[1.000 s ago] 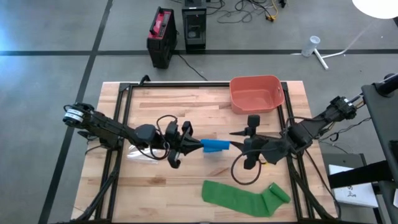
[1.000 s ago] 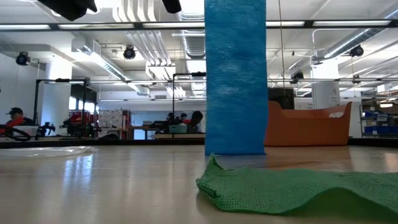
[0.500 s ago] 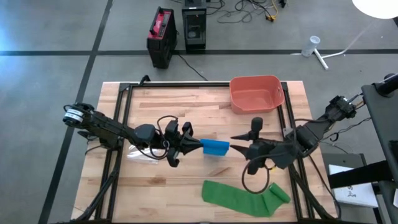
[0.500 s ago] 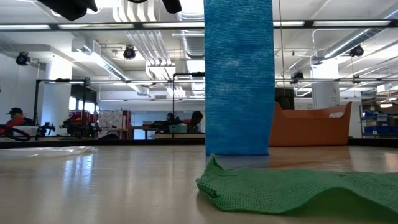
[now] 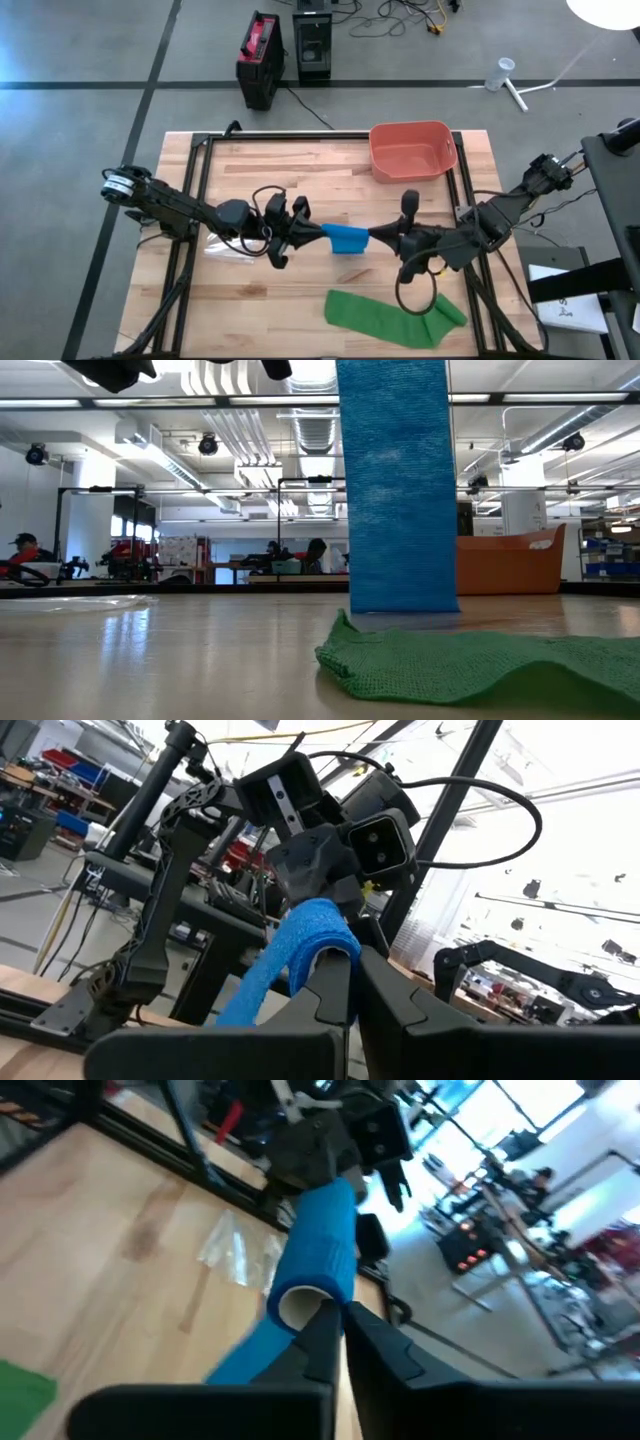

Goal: Roll bandage
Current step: Roll the blue bandage

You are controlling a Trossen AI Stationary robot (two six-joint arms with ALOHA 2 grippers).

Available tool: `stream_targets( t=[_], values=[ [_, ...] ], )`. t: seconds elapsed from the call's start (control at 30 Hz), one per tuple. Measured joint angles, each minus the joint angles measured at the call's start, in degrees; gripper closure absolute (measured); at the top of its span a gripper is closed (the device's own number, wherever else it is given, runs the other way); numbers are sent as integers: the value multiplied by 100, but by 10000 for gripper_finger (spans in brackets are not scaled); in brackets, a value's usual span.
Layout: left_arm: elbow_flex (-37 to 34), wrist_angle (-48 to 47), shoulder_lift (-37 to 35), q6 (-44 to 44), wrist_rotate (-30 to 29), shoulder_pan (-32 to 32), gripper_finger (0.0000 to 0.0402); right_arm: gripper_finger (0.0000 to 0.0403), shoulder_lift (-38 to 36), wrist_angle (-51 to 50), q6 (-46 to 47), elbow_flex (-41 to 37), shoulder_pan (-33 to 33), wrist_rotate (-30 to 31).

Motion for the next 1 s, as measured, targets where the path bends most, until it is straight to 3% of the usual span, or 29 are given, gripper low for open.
stream_targets(
  t=[0.2,0.37,0.47,0.73,1.0],
  values=[
    [0,49,0,-174,178,0,401,379,-15,-326,341,2,32,31],
    [0,132,0,-333,187,-2,401,328,-59,-650,1174,-203,65,65],
    [0,138,0,-418,187,-2,401,296,-46,-359,1454,-637,74,128],
    [0,151,0,-498,172,0,401,219,-129,1992,1616,-1892,74,178],
    [0,199,0,-594,136,11,401,163,-110,5142,680,-3035,-433,32]
  ],
)
